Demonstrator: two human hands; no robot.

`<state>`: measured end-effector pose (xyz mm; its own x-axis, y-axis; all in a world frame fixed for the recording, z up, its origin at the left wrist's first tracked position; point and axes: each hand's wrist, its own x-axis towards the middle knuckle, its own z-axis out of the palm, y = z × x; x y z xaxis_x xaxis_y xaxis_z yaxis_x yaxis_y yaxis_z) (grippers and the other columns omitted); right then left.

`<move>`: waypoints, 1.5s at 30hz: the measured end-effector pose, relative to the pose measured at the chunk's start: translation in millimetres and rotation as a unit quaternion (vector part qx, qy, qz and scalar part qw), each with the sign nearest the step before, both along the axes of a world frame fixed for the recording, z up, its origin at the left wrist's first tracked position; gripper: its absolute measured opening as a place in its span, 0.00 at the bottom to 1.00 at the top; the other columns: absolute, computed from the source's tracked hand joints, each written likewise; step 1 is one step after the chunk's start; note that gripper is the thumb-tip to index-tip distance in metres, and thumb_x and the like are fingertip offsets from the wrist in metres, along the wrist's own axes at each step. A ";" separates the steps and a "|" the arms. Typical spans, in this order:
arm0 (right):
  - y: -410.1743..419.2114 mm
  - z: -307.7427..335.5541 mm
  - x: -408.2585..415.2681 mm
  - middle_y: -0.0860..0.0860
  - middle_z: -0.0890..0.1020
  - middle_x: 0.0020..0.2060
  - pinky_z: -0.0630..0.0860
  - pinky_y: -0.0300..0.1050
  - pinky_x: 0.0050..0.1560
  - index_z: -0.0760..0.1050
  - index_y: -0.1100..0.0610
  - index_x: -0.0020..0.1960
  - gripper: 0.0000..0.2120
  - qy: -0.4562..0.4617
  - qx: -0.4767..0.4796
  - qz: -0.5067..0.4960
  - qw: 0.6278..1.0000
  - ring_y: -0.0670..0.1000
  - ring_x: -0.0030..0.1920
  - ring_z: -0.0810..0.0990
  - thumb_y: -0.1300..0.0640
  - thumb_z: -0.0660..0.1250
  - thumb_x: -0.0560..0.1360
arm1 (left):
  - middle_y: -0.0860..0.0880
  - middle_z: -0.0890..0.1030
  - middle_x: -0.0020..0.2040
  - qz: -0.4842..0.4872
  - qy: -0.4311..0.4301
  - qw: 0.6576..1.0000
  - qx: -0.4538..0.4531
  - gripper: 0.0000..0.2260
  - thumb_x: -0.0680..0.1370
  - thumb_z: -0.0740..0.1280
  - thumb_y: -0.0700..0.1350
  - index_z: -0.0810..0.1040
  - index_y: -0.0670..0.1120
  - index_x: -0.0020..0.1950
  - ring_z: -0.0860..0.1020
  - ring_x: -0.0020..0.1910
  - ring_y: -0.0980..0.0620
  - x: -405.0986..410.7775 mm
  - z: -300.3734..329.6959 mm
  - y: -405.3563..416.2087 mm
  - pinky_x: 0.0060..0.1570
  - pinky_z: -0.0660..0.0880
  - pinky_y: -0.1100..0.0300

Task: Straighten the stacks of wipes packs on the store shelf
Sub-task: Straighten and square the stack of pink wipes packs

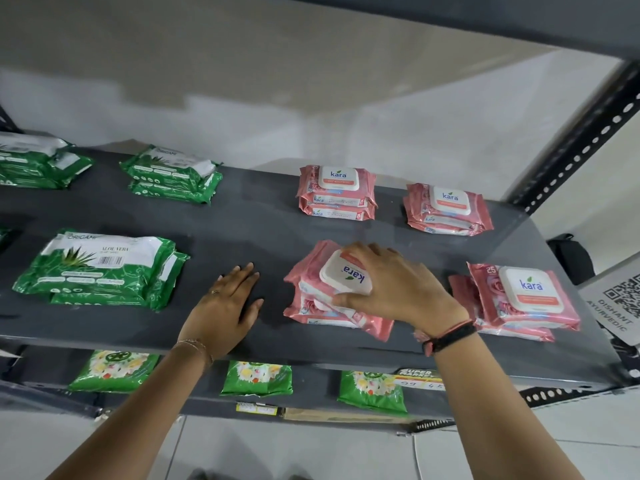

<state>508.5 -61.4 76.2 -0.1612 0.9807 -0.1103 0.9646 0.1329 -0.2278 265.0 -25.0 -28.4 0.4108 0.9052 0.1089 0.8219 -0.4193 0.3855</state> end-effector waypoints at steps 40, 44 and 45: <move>12.7 0.4 2.2 0.51 0.60 0.72 0.51 0.60 0.71 0.49 0.47 0.72 0.45 -0.065 -0.046 0.112 0.991 0.54 0.71 0.56 0.42 0.71 0.64 | 0.39 0.70 0.67 0.001 0.013 1.000 0.002 0.27 0.73 0.51 0.55 0.69 0.38 0.63 0.68 0.66 0.38 0.3 3.4 -0.6 0.65 0.62 0.44; 8.9 -3.7 -4.9 0.52 0.70 0.63 0.63 0.56 0.63 0.55 0.49 0.69 0.41 -0.082 0.018 0.077 0.994 0.56 0.63 0.66 0.38 0.69 0.63 | 0.40 0.68 0.68 0.005 0.002 1.000 0.007 0.20 0.76 0.59 0.49 0.68 0.39 0.64 0.65 0.67 0.40 -0.2 0.6 0.1 0.66 0.59 0.48; 7.8 -4.9 -5.7 0.53 0.70 0.62 0.64 0.56 0.63 0.55 0.50 0.69 0.41 -0.083 0.024 0.070 0.994 0.56 0.62 0.66 0.37 0.68 0.63 | 0.40 0.68 0.69 0.005 -0.002 1.000 0.010 0.19 0.76 0.62 0.46 0.68 0.39 0.64 0.65 0.68 0.41 -0.1 -0.6 0.6 0.67 0.58 0.48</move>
<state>502.8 -53.6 71.3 -0.2802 0.9547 -0.1007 0.9596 0.2756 -0.0572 264.9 -24.3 -29.0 0.4022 0.9065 0.1285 0.8245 -0.4196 0.3795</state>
